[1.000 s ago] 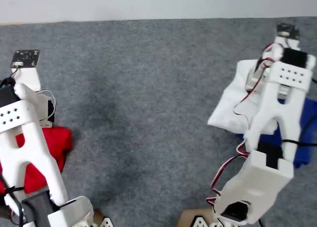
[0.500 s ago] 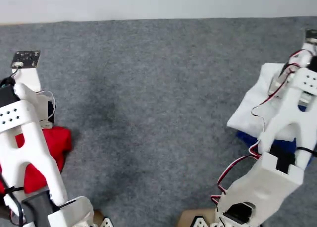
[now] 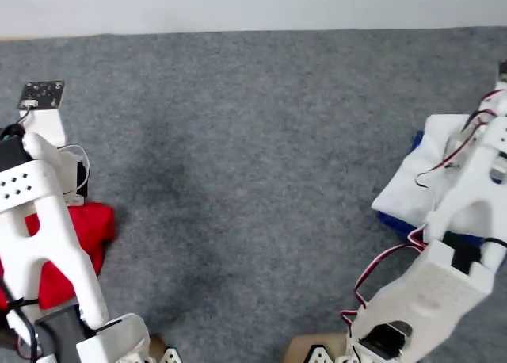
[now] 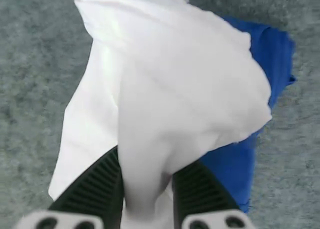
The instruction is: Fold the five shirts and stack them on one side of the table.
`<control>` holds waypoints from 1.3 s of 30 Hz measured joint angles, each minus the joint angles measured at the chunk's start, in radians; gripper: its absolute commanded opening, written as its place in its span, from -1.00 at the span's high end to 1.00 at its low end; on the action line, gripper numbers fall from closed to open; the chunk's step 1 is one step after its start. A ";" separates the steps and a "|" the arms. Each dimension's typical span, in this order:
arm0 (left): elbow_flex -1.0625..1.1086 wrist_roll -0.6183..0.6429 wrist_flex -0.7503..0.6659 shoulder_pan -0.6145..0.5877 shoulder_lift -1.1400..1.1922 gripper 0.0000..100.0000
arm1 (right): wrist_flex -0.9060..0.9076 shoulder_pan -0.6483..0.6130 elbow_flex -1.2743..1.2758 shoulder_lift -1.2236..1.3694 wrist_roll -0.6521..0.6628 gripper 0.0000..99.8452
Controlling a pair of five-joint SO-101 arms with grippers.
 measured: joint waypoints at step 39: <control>0.000 0.000 0.000 0.000 0.000 0.99 | 0.209 0.051 -0.160 0.054 0.201 0.43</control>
